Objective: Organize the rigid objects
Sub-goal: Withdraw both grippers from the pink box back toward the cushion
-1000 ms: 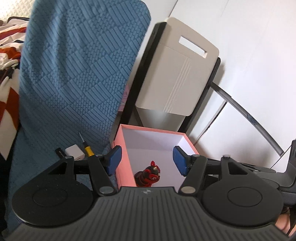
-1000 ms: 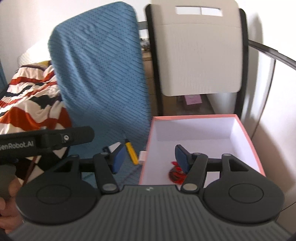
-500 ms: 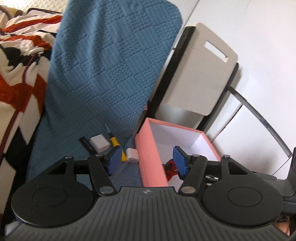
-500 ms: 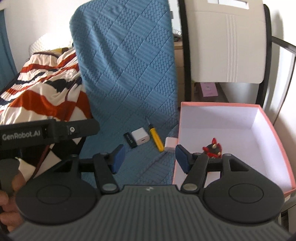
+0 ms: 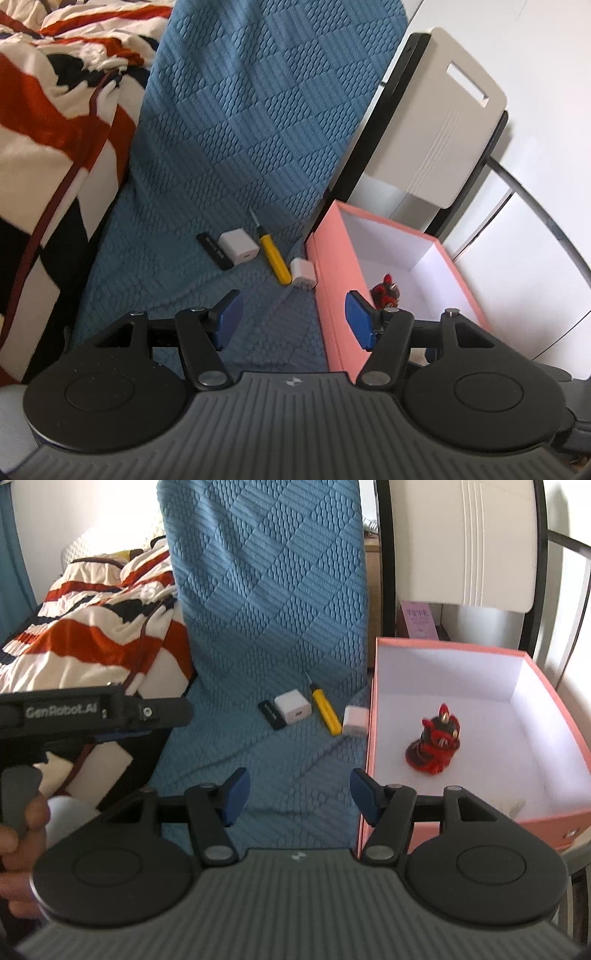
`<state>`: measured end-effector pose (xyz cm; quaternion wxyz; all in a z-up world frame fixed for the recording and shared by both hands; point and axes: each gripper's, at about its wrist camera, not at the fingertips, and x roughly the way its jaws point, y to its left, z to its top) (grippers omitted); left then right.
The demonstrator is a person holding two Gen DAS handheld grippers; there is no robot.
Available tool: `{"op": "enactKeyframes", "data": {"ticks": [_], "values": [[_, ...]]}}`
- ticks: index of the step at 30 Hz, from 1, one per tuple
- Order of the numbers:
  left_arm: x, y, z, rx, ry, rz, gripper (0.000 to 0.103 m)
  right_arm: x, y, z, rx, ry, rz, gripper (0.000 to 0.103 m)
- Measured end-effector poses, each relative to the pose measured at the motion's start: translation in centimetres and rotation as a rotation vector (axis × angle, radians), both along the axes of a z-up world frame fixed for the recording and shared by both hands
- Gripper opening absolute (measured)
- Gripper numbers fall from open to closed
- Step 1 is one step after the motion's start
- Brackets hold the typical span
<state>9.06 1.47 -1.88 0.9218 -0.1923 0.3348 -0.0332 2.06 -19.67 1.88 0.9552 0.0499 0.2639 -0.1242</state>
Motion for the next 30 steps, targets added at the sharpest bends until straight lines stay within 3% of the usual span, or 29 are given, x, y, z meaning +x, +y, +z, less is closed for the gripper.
{"op": "enactKeyframes", "data": {"ticks": [14,19,25,30], "values": [[2.1,1.2,-3.3,0.009,0.069,0.012,0.067,1.1,-1.0,-2.7,0.008,0.035,-0.038,0.062],[4.8,1.8,-5.7,0.025,0.078,-0.011,0.067,2.6,-0.9,-3.4,-0.037,0.018,-0.036,0.062],[8.5,3.7,-8.5,-0.068,0.113,0.013,0.066,5.6,0.0,-4.7,-0.052,-0.008,0.005,0.062],[11.5,4.7,-9.4,-0.031,0.135,0.011,0.066,8.5,0.0,-5.8,-0.087,-0.001,0.03,0.061]]}}
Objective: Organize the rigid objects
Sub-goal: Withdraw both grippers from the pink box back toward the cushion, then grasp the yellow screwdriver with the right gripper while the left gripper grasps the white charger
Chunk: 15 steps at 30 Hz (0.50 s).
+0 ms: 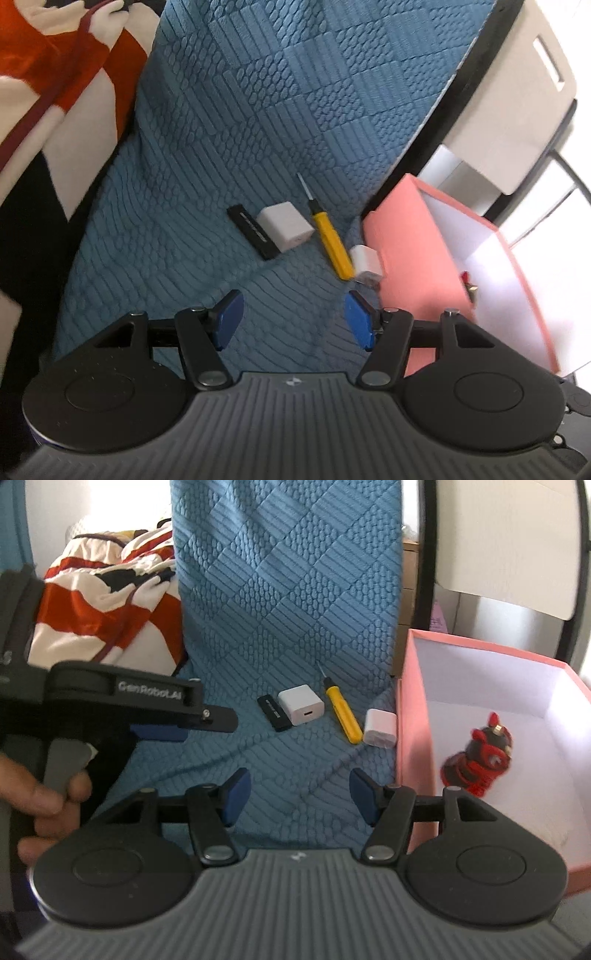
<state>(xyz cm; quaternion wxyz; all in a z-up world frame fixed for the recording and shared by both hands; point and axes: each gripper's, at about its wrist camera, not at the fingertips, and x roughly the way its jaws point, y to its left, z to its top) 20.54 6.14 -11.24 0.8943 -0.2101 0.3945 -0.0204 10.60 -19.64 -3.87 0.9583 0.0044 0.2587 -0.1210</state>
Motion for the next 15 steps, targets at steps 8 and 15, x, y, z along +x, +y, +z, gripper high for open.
{"op": "enactKeyframes", "data": {"ticks": [8,15], "values": [[5.5,2.1,-2.4,-0.027,0.07,0.009,0.066,5.3,-1.3,-1.0,-0.011,0.033,-0.007,0.049],[9.4,2.2,-4.1,0.017,0.113,0.0,0.065,10.5,-4.2,-0.7,0.019,0.044,-0.07,0.042]]}}
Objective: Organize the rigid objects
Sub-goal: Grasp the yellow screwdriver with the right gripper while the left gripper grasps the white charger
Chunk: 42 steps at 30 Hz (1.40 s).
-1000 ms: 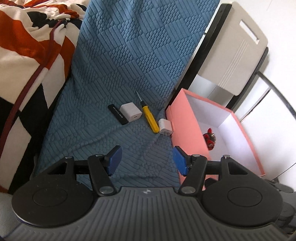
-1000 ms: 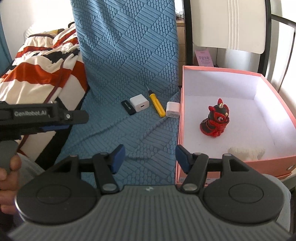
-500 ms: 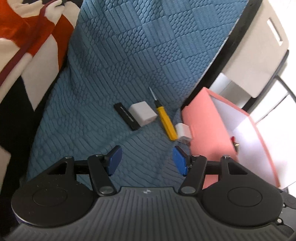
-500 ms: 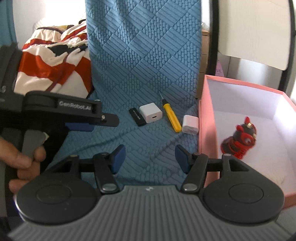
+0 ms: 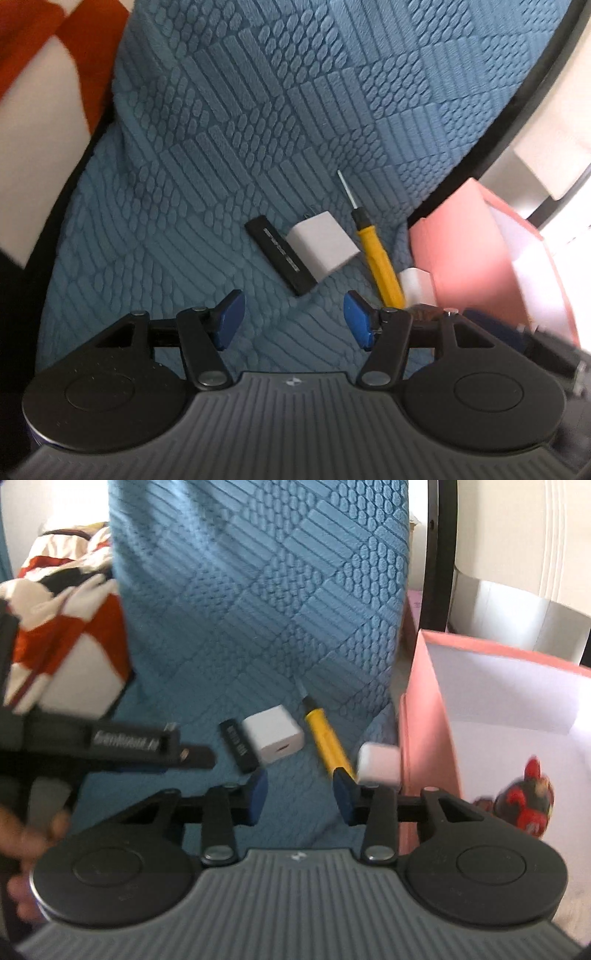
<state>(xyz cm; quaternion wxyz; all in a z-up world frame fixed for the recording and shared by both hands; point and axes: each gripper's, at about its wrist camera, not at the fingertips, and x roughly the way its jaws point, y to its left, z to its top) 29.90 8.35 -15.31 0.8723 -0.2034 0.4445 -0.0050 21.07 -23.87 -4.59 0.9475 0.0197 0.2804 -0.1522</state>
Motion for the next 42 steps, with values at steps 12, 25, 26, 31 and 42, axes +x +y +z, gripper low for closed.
{"op": "enactKeyframes", "data": {"ticks": [12,25,26,31,42], "values": [[6.4,0.8,-0.9,-0.024,-0.013,-0.097,0.066,7.1,-4.0,-1.1,0.071,0.095,-0.018,0.039],[10.0,-2.7,-2.5,0.152,0.022,-0.39,0.068,10.2,-4.0,-5.1,-0.057,0.232,-0.012,0.039],[10.2,-2.9,-2.7,0.163,0.024,-0.397,0.068,10.1,-4.1,-5.0,-0.059,0.23,-0.017,0.039],[10.8,-3.7,-3.6,0.196,0.026,-0.422,0.072,9.8,-4.1,-5.2,-0.058,0.219,-0.027,0.03],[11.0,-6.0,-5.4,0.258,0.023,-0.387,0.067,9.2,-4.8,-5.0,-0.015,0.225,-0.038,0.026]]}}
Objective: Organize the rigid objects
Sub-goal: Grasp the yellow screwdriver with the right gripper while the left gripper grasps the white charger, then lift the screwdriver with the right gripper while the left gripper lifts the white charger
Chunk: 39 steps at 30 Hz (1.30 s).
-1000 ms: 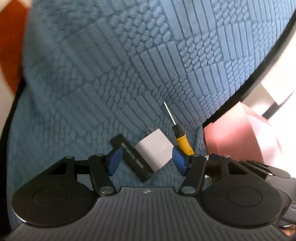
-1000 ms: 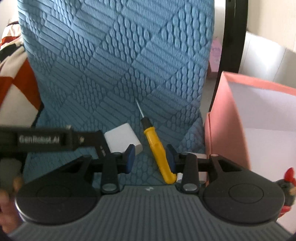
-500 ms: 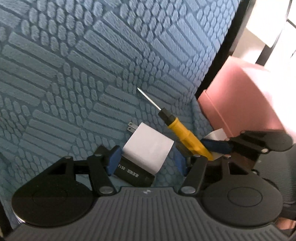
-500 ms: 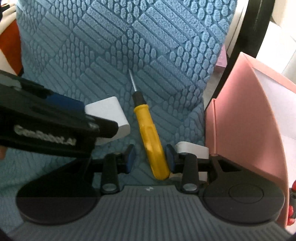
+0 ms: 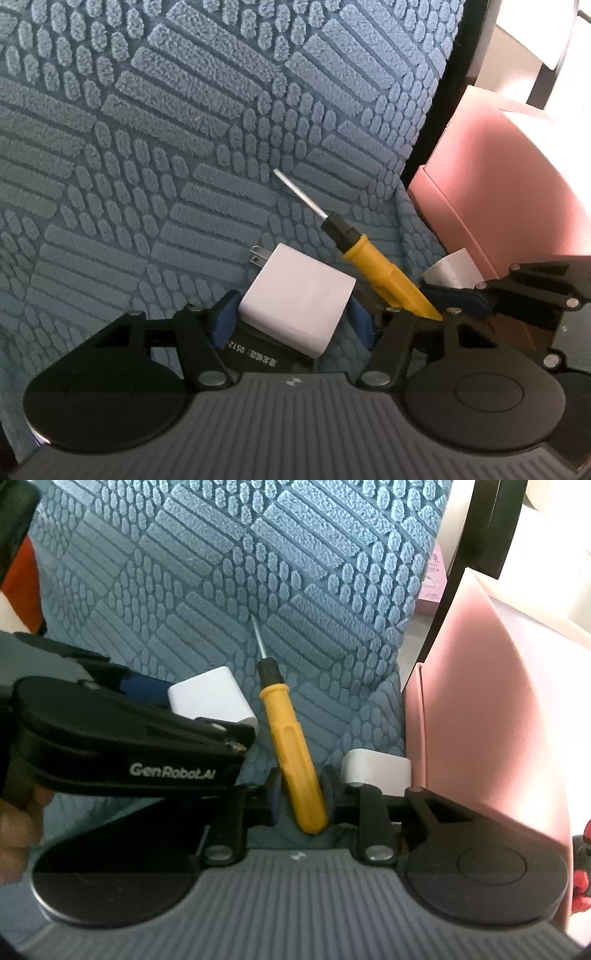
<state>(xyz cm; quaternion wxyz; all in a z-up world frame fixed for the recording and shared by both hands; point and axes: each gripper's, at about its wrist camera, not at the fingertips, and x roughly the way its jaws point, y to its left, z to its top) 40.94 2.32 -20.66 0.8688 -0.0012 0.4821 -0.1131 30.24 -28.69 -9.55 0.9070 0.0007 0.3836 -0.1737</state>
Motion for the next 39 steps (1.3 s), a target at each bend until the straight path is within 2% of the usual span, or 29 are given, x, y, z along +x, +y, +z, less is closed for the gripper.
{"op": "enactKeyframes", "data": {"ticks": [3,6,17,27,34,39], "values": [[-0.4,-0.3,0.4,-0.003,-0.01,0.019,0.065,-1.1,0.3,1.1,0.046,-0.011,0.005,0.025],[-1.4,0.5,1.3,-0.06,-0.008,0.073,0.064,-2.5,1.0,1.7,0.038,-0.018,0.012,0.024],[-7.7,2.6,3.6,-0.178,-0.033,0.246,0.06,-7.6,3.4,3.0,0.04,-0.053,0.025,0.023],[-14.4,2.8,5.6,-0.196,-0.091,0.298,0.059,-12.0,6.1,2.0,0.03,-0.069,0.071,0.023],[-19.1,3.2,6.0,-0.212,-0.084,0.359,0.059,-14.8,7.3,1.8,0.066,-0.089,0.083,0.023],[-22.2,3.0,6.2,-0.23,-0.075,0.399,0.059,-16.3,8.4,0.7,0.091,-0.07,0.096,0.023]]}}
